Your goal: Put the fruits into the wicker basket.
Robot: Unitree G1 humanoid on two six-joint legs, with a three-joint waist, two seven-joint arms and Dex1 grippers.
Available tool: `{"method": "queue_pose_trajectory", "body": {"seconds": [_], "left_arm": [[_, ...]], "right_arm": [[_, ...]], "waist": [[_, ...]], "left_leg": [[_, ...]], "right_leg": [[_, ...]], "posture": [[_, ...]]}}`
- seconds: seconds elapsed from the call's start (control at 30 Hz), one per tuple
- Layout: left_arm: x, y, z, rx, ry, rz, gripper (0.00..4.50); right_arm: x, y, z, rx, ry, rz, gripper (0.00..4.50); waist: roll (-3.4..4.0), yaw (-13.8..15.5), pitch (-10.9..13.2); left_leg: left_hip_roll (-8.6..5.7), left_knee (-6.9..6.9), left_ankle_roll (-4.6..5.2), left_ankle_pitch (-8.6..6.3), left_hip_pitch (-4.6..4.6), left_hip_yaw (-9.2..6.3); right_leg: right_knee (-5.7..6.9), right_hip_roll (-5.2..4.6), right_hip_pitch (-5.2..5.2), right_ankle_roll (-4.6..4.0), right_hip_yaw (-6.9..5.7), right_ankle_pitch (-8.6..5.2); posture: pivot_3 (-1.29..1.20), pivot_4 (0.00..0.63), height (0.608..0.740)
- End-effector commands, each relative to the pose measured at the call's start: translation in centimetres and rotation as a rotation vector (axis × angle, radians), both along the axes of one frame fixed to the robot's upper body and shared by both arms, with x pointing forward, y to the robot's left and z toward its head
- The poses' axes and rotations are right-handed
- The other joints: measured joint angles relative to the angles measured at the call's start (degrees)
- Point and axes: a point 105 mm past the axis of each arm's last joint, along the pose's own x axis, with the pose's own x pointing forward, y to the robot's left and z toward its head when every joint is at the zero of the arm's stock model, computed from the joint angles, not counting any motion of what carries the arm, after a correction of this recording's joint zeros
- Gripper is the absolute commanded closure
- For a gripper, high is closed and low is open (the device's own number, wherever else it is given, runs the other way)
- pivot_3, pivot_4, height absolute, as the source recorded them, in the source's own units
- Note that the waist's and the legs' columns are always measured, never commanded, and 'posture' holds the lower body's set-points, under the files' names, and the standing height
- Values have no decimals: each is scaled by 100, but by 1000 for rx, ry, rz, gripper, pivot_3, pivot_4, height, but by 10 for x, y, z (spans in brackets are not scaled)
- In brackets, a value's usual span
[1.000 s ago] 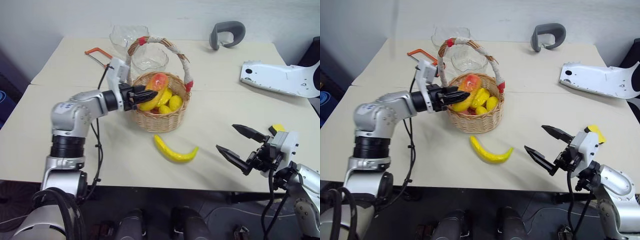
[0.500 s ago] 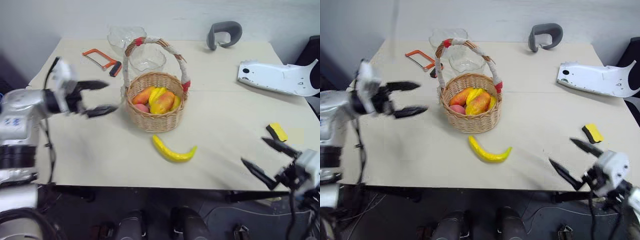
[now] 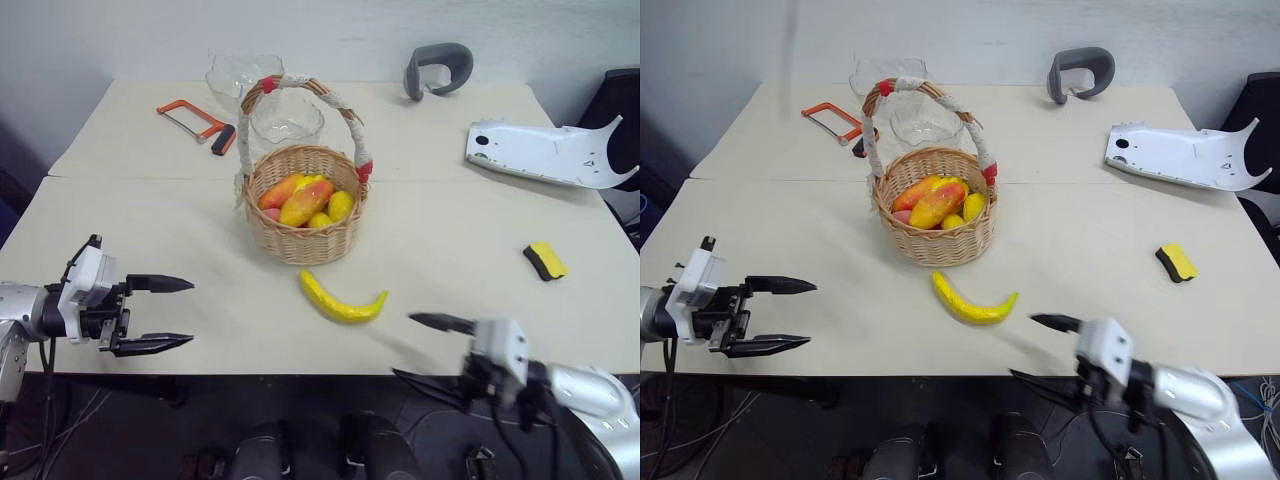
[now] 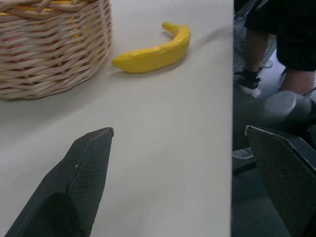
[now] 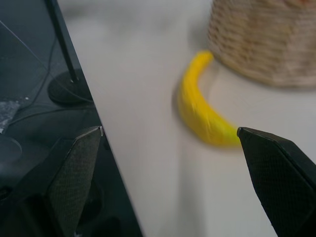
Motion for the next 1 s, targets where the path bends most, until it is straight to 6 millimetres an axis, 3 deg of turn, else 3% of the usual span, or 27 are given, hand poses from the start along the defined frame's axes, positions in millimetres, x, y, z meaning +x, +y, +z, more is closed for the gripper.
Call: {"method": "queue_pose_trajectory", "body": {"seconds": [0.03, 0.13, 0.23, 0.3, 0.4, 0.5, 0.6, 0.7, 0.77, 0.83, 0.93, 1.0], "left_arm": [[-18, -9, 3, 68, 2, -81, 10], [-19, -16, 8, 66, -41, -83, 10], [-21, -22, 8, 42, -48, -88, 3], [-24, -25, 6, 30, -38, -92, 0], [-24, -26, 3, 7, -51, -69, 0], [-20, -28, 3, -14, -74, -46, 0], [-11, -32, 6, -48, -153, -13, 0], [-7, -40, 10, -107, -167, 2, 0], [-9, -41, 10, -134, -149, 7, 0], [-8, -39, 14, -159, -181, 46, 0], [4, -22, 28, -234, -238, 203, 0], [10, -12, 32, -284, -254, 294, 0]], "right_arm": [[18, 21, -12, -85, 97, -33, 0], [46, 30, -12, -107, 92, -102, 0], [55, 35, -25, -173, 126, -80, 184], [59, 37, -31, -210, 131, -68, 605], [50, 40, -44, -296, 198, 40, 1636], [48, 43, -40, -278, 217, 113, 2667], [33, 43, -26, -229, 184, 285, 3649], [10, 25, -7, -157, 204, 426, 3748], [-9, 16, 20, -17, 333, 495, 3748], [-18, 19, 54, 109, 342, 534, 3748], [-9, 40, 83, 162, 288, 526, 3748], [27, 65, 96, 206, 154, 371, 3748]], "waist": [[-2, -9, -1], [0, 1, 0], [0, 21, 0], [0, 11, 0], [0, -23, 0], [-6, -33, -4], [-5, -25, -3], [-6, 22, -3], [-5, 53, -1], [-8, 43, -2], [-11, -58, -2], [-11, -106, -4]], "left_leg": [[1, -3, -2, 0, -1, -1], [-3, 1, -25, 11, -9, -2], [-6, 2, -22, 11, -12, -2], [-6, 1, -21, 10, -14, -2], [-7, 3, -20, 8, -16, 1], [-3, 5, -4, -1, -10, 1], [-3, 5, -2, -1, -10, 1], [-6, 8, 6, -4, -12, -3], [-7, 11, 15, -9, -10, -2], [-6, 15, 26, -16, -10, -2], [-1, 15, 23, -14, -3, -5], [5, 10, 11, -7, 8, -5]], "right_leg": [[0, 1, -2, -1, -2, -1], [-2, -1, -6, -3, -2, -2], [-3, -1, -5, -2, -1, -1], [-4, -1, -7, -2, -1, -1], [-3, -1, -7, 0, -1, 0], [-1, 3, -2, 2, -3, 1], [1, 5, -2, 2, -4, 1], [-1, 4, 2, 7, -6, 3], [-3, 2, 7, 11, -6, 6], [-7, 0, 10, 16, -4, 9], [-4, 0, 14, 15, -4, 9], [-1, 5, 15, 9, -5, 9]], "posture": [[0, 150, 740], [0, 150, 740], [0, 150, 740], [0, 150, 740], [0, 150, 740], [0, 150, 740], [0, 150, 740], [0, 150, 740], [0, 150, 740], [0, 150, 740], [0, 150, 740], [0, 150, 740]]}}
